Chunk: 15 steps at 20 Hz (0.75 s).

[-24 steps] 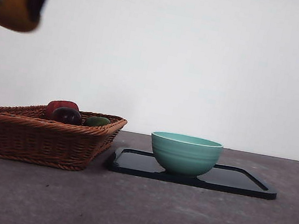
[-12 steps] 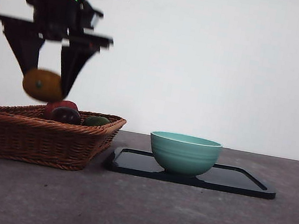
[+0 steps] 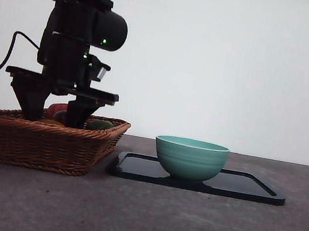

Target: Pick up the wifruite, put it on the bowl, pick up the plate, put it on desk

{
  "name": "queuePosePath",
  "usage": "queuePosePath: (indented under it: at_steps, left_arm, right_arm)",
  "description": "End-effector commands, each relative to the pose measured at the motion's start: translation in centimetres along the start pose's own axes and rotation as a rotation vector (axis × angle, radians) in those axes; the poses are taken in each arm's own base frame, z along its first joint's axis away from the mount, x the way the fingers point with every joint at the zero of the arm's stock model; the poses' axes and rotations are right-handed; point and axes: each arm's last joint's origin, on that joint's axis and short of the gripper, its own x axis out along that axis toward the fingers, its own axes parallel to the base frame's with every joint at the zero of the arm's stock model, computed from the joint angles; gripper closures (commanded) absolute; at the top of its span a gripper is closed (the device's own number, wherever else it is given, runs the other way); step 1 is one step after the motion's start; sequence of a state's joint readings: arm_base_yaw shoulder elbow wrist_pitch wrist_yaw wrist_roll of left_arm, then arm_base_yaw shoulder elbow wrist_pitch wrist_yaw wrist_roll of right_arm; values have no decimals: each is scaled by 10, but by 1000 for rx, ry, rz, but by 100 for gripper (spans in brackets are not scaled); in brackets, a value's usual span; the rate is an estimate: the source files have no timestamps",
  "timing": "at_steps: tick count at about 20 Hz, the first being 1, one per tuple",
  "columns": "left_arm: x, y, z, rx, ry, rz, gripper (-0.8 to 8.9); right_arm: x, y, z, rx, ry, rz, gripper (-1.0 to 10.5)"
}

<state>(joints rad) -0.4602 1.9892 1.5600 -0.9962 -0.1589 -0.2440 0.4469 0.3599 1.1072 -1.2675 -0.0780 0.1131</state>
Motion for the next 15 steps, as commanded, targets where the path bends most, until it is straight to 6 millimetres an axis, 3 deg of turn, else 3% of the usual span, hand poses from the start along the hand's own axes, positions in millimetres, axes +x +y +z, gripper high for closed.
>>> queuePosePath:
  at_steps: [1,4,7,8,12,15]
  left_arm:
    - [12,-4,3,27,27,6,568]
    - [11,-5,3,27,18,4,562]
    - [10,-4,3,31,26,6,263]
    - [8,-4,3,40,29,7,218]
    - [-15,0,4,86,33,7,216]
    - [-51,7,-1,80,-57,-12,217]
  right_arm:
    - [-3,0,3,9,-19,8,358]
    - [-2,0,2,9,-18,8,358]
    - [-2,0,2,9,-18,8,358]
    - [-3,0,3,9,-19,8,358]
    - [-3,0,3,8,-19,8,358]
    - [-3,0,3,9,-19,8,358]
